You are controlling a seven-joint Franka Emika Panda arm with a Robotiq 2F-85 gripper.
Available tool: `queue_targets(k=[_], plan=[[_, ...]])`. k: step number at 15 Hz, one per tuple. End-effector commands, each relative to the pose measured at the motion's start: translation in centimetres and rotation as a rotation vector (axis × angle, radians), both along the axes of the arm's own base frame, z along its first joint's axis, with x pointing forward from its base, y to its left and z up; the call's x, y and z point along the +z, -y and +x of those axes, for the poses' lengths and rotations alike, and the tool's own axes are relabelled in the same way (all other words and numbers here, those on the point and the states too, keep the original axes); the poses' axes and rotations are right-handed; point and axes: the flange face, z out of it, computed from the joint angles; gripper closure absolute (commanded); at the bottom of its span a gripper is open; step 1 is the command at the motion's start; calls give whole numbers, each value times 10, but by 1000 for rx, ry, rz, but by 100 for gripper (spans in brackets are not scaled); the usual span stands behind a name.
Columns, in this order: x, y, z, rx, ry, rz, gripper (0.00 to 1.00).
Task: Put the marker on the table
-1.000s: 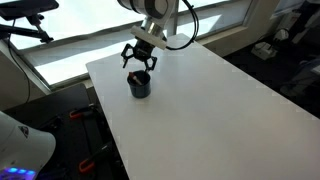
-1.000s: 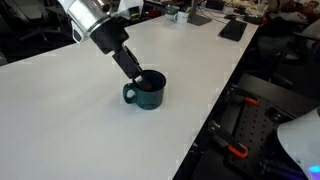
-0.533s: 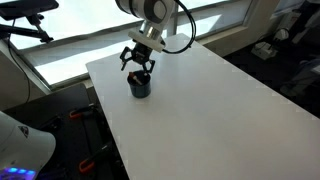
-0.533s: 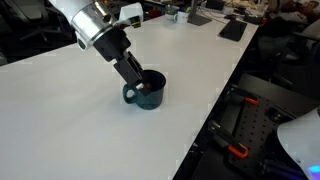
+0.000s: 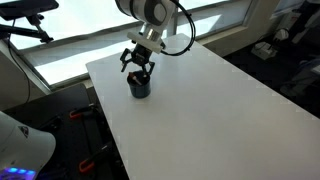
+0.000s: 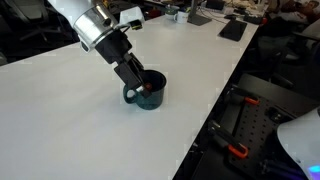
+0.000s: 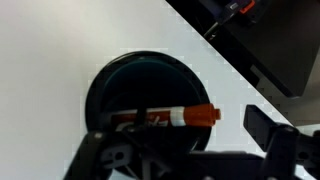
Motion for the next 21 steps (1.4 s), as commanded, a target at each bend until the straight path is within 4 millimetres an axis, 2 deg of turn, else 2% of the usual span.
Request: queue_targets(k=[1,4,5,6,7,9,11,16,17,19,21], plan=[[-1,1,1,-22,7,-21,32],[-1,3,4,-29,8,-22,55],[-1,4,5,-31,6,-25,44],[-1,4,6,-36,3,-23,19],[-1,5,6,-38,4,-24,18],[-1,6,6,-42,4,-28,5],[-2,7,6,-41,3,-39,0],[-2,10,7,-54,2,-41,0],[-2,11,7,-52,6,-40,22],[-2,12,9,-54,12,-42,34],[-1,15,11,-59,20,-41,51]])
